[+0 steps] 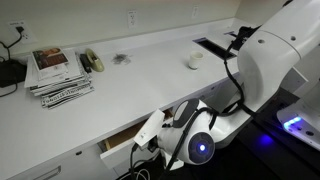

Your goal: Open the second drawer from the right, take the paper out of the drawer and place it in the black bin on the counter then close the drawer

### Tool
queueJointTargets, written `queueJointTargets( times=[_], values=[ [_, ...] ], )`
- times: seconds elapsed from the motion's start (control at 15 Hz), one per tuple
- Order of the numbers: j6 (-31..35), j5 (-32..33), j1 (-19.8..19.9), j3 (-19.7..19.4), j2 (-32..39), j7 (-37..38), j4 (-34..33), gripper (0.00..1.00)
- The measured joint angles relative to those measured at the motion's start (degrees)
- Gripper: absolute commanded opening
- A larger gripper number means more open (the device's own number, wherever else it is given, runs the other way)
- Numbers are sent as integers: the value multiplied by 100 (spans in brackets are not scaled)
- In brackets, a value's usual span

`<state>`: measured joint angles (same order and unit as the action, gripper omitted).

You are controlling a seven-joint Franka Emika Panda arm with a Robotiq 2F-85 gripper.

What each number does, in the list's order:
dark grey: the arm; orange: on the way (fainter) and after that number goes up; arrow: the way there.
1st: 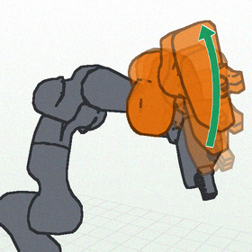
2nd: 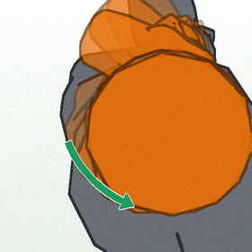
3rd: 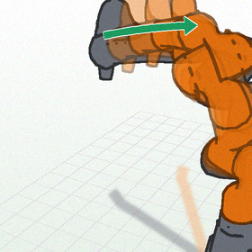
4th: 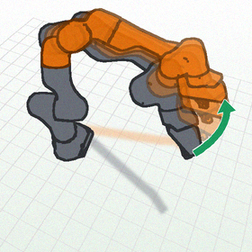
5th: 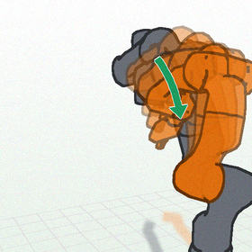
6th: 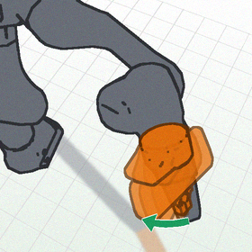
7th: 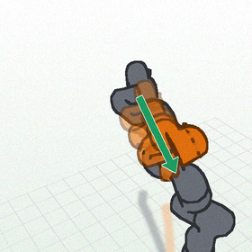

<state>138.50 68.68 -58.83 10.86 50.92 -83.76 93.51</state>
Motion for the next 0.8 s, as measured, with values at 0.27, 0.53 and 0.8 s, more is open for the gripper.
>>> queueJointTargets(
  times=[0.27,0.53,0.8],
  values=[
    [-1,45,135,5,1,-4,0,0],
    [-3,63,262,8,8,-9,1,0],
    [-6,78,347,51,11,-14,1,0]
  ],
)
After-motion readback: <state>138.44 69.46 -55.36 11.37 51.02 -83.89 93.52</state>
